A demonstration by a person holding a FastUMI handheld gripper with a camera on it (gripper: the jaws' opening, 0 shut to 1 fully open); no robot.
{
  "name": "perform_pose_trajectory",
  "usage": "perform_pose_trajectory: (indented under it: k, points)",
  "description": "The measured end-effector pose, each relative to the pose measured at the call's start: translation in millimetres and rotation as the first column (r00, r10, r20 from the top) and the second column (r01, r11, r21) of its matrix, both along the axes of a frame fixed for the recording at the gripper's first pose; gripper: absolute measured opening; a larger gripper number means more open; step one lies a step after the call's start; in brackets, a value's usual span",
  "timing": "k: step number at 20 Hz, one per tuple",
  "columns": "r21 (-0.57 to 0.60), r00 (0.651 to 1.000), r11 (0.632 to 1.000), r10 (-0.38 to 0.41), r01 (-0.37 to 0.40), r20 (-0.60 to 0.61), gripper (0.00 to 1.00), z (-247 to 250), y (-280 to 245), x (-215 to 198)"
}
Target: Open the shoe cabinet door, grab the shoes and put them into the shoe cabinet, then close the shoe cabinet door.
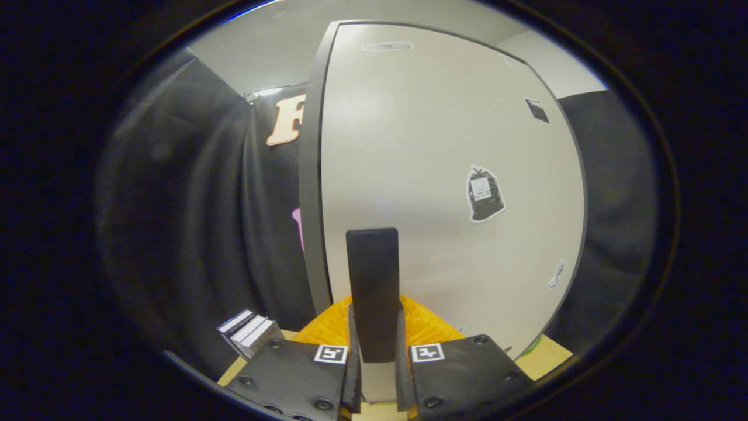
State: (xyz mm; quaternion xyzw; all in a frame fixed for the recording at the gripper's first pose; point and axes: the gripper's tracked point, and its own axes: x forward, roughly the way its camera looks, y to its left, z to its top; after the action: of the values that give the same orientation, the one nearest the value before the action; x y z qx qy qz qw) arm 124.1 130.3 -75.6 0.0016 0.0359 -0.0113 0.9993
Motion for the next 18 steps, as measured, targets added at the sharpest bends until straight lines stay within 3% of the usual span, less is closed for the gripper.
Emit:
perform_pose_trajectory:
  k: [6, 18]
  points:
    - [0.015, 0.999, 0.999, 0.037, -0.037, 0.006, 0.26, 1, -1, -11]
    - [0.005, 0.98, 0.98, 0.201, -0.201, 0.002, 0.25, 6, -36, -100]
